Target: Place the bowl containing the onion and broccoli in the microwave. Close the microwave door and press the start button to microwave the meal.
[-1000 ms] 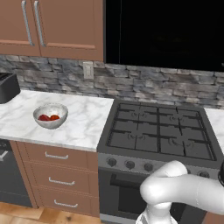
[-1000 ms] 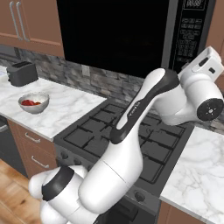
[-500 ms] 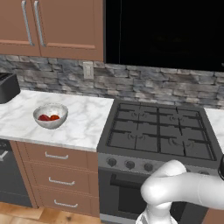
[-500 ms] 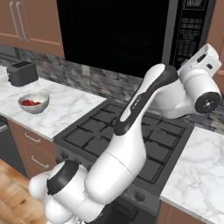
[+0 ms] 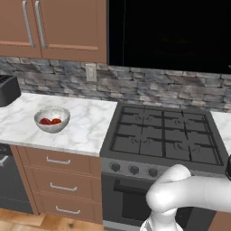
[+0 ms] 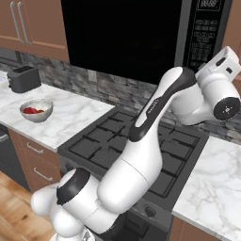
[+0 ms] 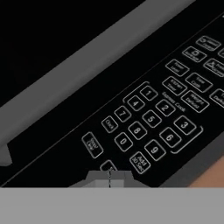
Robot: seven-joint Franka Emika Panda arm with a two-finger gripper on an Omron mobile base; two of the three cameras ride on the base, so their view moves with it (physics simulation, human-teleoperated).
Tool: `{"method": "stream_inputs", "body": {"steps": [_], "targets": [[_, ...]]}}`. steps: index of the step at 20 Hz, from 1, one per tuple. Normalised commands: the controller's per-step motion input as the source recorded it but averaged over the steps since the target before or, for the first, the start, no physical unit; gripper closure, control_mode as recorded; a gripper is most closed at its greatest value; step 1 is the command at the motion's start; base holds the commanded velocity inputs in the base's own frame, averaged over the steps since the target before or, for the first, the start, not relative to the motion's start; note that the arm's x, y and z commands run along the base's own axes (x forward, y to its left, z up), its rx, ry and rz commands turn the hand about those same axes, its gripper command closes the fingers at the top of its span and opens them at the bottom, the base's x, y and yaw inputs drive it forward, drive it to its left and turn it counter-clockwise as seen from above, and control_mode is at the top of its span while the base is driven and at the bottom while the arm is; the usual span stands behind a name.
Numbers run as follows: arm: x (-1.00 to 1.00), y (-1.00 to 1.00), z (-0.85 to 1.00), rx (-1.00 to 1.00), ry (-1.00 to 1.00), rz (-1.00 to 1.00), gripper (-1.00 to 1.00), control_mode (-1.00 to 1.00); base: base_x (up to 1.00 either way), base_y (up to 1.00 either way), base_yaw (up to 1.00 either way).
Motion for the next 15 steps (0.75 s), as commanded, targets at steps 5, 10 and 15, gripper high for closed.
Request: {"method": "stream_inputs", "body": {"steps": [5,10,15], "targets": [[0.19,-0.03,0.00,0.00,0.00,0.00,1.00,-1.00,0.00,0.00,0.00],[0.30,0.00,0.00,0.00,0.00,-0.01,1.00,-1.00,0.00,0.00,0.00],[0.57,0.16,0.00,-0.04,0.00,-0.17,1.00,-1.00,0.00,0.00,0.00]]}}
